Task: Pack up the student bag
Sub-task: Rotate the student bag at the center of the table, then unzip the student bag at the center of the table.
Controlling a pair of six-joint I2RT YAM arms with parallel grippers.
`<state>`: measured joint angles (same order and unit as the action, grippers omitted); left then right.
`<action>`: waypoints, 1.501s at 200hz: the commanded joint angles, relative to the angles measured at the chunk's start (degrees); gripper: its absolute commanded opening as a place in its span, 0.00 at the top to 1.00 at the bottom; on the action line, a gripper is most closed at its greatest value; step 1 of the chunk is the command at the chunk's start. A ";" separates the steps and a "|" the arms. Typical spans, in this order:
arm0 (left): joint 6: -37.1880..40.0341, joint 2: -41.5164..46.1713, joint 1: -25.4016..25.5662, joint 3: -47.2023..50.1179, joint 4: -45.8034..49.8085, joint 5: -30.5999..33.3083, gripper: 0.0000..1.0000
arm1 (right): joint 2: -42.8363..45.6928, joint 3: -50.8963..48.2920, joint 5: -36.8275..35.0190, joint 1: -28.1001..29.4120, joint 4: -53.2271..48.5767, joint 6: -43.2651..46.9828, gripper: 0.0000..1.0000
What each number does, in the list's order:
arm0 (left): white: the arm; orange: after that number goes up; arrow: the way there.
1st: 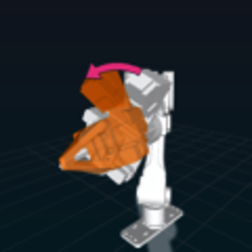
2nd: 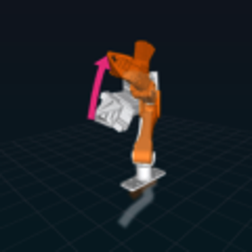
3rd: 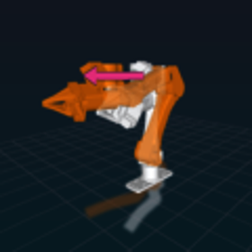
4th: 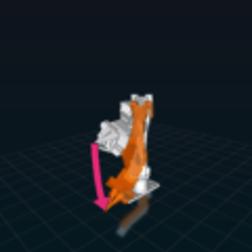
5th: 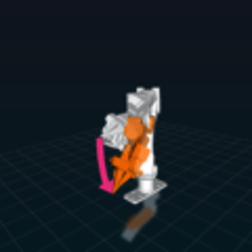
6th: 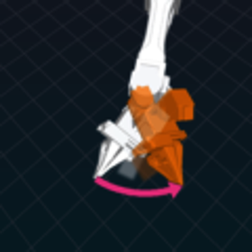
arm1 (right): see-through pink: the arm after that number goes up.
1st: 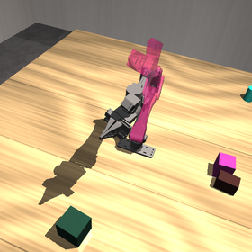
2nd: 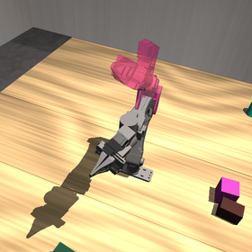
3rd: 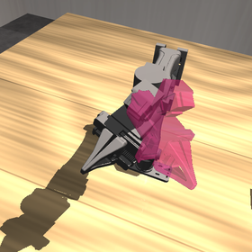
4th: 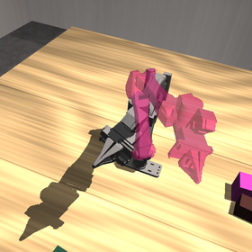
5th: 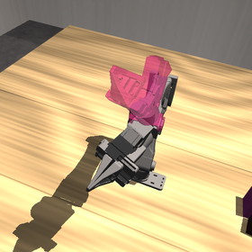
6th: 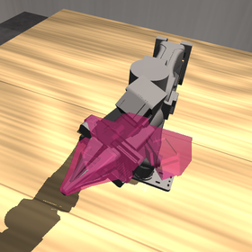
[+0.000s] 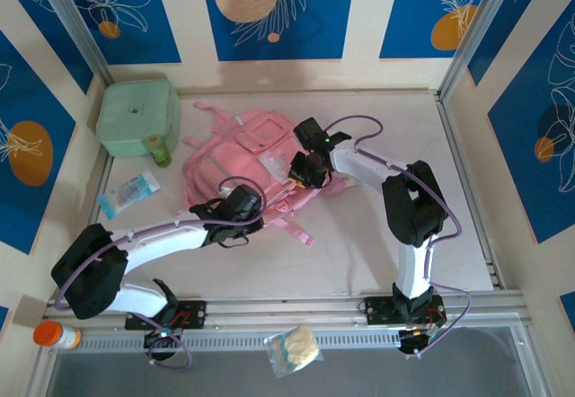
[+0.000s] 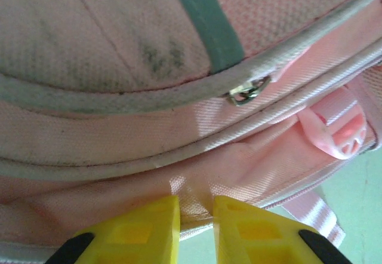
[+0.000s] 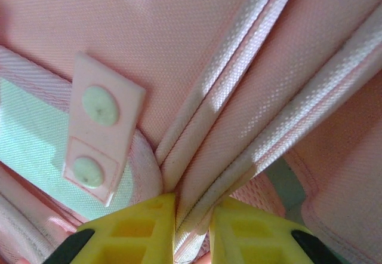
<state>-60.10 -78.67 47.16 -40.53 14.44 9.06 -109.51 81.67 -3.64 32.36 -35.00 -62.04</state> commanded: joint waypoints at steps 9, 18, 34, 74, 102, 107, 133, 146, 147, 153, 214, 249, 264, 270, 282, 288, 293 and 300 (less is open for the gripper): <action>-0.50 -1.97 0.14 1.06 -0.37 0.61 0.80 | 0.77 -0.90 -0.91 -0.99 3.81 -1.07 0.83; -0.59 -2.39 0.21 1.16 -0.67 0.30 0.81 | 1.33 -1.15 -0.41 -0.90 4.49 -1.15 0.91; -0.89 -3.05 0.13 1.83 -0.94 0.58 0.81 | 3.02 -1.94 1.12 -1.02 6.08 -1.47 1.00; 0.55 -5.29 -3.18 3.56 -3.56 -1.13 0.84 | 9.18 -5.37 5.81 -1.45 9.37 -0.41 1.00; 3.68 -6.13 -6.79 2.63 -3.91 -1.01 0.85 | 14.26 -9.03 7.43 -2.19 11.10 -1.45 1.00; 4.41 -6.27 -7.43 2.30 -3.84 -0.71 0.85 | 14.89 -9.42 7.91 -2.25 11.09 -1.90 1.00; 8.26 -6.51 -10.94 0.64 -3.68 1.50 0.85 | 17.29 -11.43 11.25 -2.30 12.62 -5.20 1.00; 9.40 -6.31 -12.39 0.54 -4.29 1.84 0.85 | 18.18 -12.73 12.36 -2.05 14.37 -7.66 1.00; 9.48 -6.31 -12.46 0.54 -4.40 1.80 0.84 | 18.23 -12.83 12.44 -2.04 14.62 -7.88 1.00; 10.08 -6.16 -12.93 0.63 -4.84 1.89 0.84 | 18.52 -13.43 12.74 -1.82 16.01 -8.82 1.00; 15.24 4.74 -14.36 -3.42 4.07 -2.33 0.67 | 19.98 -15.79 5.94 1.74 18.94 -16.53 1.00; 13.22 6.03 -5.55 -10.56 9.65 -0.85 0.56 | 22.12 -15.98 3.13 2.69 19.09 -19.23 1.00; 13.36 3.04 -1.87 -14.46 9.51 -1.35 0.54 | 22.58 -15.58 2.41 2.98 18.46 -19.42 1.00; 13.69 1.43 -0.69 -16.21 9.48 -1.53 0.54 | 22.59 -15.41 2.41 3.03 18.27 -19.57 1.00; 14.18 -1.61 1.53 -19.59 9.94 -0.50 0.53 | 22.59 -15.14 2.60 2.88 18.04 -19.78 1.00; 14.59 -3.07 2.46 -21.01 9.92 0.03 0.53 | 22.59 -15.08 2.54 2.89 17.83 -19.92 1.00; 14.81 -4.32 3.08 -22.04 9.99 0.24 0.53 | 22.68 -15.07 2.53 2.88 17.74 -20.07 1.00; 14.83 -5.89 3.58 -23.26 10.00 0.34 0.53 | 22.84 -15.14 2.44 2.88 17.84 -20.13 1.00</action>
<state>-46.44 -79.70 48.49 -59.59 21.82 7.84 -87.96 65.14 -0.05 34.94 -17.12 -80.60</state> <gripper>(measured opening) 0.470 0.051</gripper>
